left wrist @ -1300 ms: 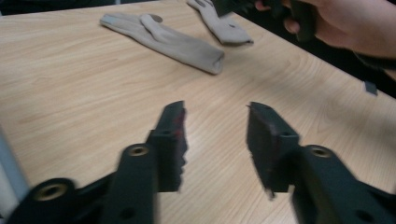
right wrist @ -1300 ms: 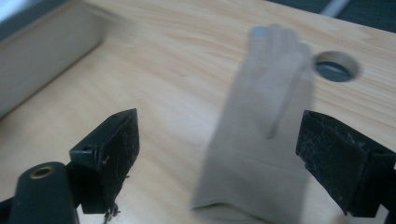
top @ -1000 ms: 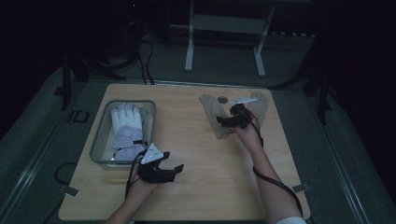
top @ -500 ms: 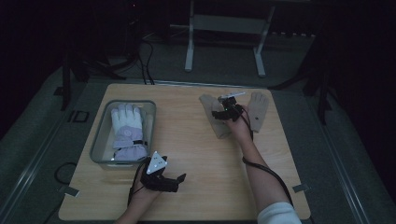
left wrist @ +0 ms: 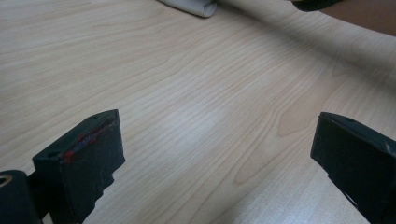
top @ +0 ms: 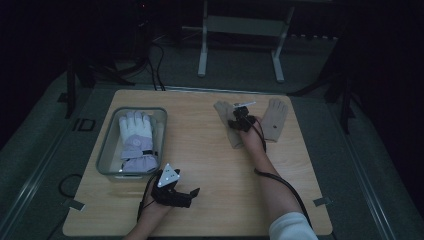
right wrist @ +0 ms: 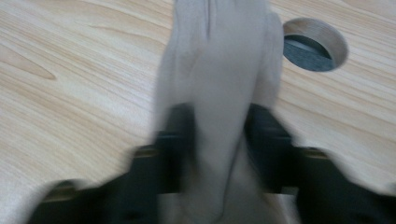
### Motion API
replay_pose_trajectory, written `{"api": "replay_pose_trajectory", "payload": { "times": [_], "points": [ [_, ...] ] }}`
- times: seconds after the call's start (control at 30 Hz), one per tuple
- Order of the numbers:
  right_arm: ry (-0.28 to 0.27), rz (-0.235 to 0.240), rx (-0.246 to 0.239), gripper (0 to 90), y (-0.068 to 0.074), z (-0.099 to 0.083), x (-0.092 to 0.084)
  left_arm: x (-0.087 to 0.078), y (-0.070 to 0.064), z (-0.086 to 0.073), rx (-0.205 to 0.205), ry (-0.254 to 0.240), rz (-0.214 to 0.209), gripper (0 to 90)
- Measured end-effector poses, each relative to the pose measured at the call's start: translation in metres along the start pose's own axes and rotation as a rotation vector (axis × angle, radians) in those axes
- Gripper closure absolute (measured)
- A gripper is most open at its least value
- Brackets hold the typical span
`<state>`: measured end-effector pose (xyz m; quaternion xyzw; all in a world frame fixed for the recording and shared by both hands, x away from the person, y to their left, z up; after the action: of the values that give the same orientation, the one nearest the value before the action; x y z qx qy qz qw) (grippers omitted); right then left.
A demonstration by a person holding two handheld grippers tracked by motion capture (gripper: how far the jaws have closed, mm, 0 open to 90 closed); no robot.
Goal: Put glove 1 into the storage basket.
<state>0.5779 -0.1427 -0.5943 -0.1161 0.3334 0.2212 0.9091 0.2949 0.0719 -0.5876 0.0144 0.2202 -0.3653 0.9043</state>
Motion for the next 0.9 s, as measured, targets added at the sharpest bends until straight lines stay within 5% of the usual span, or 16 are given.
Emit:
{"api": "replay_pose_trajectory", "payload": {
  "times": [0.17, 0.4, 0.7, 0.9],
  "points": [
    [0.005, 0.012, 0.080, 80.7, 0.005, -0.002, -0.009, 0.000, -0.001, 0.001, 0.004, -0.001, 0.003, 2.9],
    [-0.030, 0.038, 0.110, 80.9, 0.021, -0.002, -0.032, 0.000, -0.001, 0.003, 0.000, -0.008, 0.014, 2.9],
    [-0.129, 0.038, 0.143, 80.9, 0.044, 0.011, -0.096, -0.001, 0.000, 0.007, -0.001, -0.029, 0.030, 2.9],
    [-0.158, 0.015, 0.131, 80.9, 0.058, 0.000, -0.134, -0.001, 0.000, 0.006, 0.007, -0.046, 0.036, 2.9]
  ]
}}
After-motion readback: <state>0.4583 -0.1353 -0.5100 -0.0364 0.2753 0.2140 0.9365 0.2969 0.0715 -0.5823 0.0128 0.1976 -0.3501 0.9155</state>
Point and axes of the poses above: each handheld gripper's, and its own axes: x roughly forward along the jaws, z roughly out of its top, y roughly to its left, the point moved 6 cm from there along x, roughly forward along the jaws, and after that the axes turned 6 degrees about -y, right-handed, at the moved point
